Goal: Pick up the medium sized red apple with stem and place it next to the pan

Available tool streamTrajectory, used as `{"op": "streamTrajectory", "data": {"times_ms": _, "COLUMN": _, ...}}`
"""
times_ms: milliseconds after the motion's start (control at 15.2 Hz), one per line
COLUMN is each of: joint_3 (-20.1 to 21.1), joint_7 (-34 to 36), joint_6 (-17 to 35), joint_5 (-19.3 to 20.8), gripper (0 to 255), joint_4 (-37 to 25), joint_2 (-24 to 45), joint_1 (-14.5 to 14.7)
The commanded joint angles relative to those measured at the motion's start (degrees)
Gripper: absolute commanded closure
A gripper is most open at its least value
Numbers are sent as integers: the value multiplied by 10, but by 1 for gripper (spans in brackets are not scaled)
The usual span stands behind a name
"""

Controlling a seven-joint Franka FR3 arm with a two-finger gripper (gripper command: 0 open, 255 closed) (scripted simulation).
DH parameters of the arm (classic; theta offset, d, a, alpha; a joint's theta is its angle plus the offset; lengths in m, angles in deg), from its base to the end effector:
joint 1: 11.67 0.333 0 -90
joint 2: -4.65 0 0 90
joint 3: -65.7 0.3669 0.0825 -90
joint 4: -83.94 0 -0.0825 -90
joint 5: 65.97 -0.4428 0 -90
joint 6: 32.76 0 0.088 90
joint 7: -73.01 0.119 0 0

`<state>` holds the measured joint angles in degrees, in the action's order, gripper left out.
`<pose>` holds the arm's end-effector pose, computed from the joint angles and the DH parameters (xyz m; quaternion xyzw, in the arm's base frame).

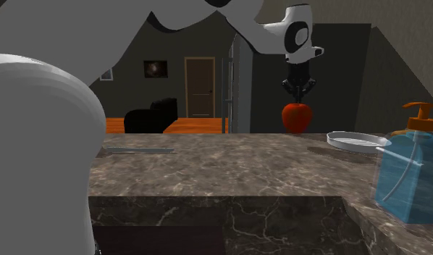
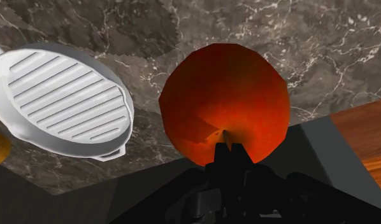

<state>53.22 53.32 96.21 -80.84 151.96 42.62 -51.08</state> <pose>0.5848 -0.6387 0.4624 0.9321 -0.2934 0.1987 0.0756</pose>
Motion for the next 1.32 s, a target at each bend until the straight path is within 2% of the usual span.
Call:
{"op": "streamTrajectory", "data": {"times_ms": 0, "joint_3": 1, "joint_7": -3, "joint_6": 14, "joint_5": -2, "gripper": 255, "joint_4": 14, "joint_2": 0, "joint_1": 1}}
{"op": "streamTrajectory", "data": {"times_ms": 396, "joint_3": 5, "joint_7": -10, "joint_6": 52, "joint_5": -7, "gripper": 255, "joint_4": 43, "joint_2": 9, "joint_1": 1}}
{"op": "streamTrajectory", "data": {"times_ms": 858, "joint_3": 5, "joint_7": -10, "joint_6": 52, "joint_5": -7, "gripper": 255, "joint_4": 43, "joint_2": 9, "joint_1": 1}}
{"op": "streamTrajectory", "data": {"times_ms": 924, "joint_3": 5, "joint_7": -10, "joint_6": 52, "joint_5": -7, "gripper": 0, "joint_4": 43, "joint_2": 9, "joint_1": 1}}
{"op": "streamTrajectory", "data": {"times_ms": 1254, "joint_3": 5, "joint_7": -10, "joint_6": 52, "joint_5": -7, "gripper": 0, "joint_4": 43, "joint_2": 9, "joint_1": 1}}
